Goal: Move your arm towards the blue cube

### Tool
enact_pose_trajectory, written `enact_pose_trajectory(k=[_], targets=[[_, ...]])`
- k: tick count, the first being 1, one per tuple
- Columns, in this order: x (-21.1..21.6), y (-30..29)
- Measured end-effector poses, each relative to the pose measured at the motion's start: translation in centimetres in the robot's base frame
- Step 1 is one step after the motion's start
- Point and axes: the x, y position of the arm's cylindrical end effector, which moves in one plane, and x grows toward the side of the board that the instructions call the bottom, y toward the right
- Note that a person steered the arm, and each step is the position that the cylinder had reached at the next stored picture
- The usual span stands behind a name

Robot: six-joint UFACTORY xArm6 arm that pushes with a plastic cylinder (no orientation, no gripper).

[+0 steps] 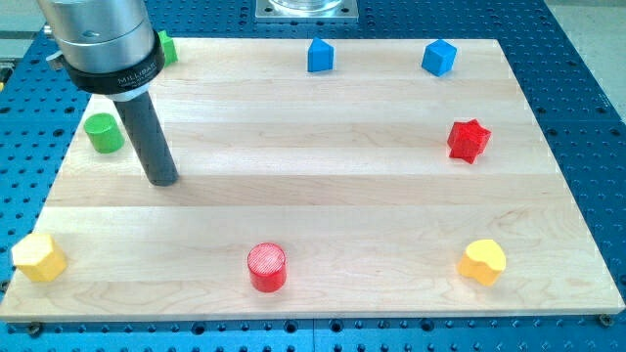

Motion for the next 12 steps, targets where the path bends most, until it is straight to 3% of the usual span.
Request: enact_pose_trajectory(k=[3,6,8,11,12], targets=[[0.0,-0.4],[3.8,5.4],[3.8,5.4],[2.3,6.2],[-1.9,7.4]])
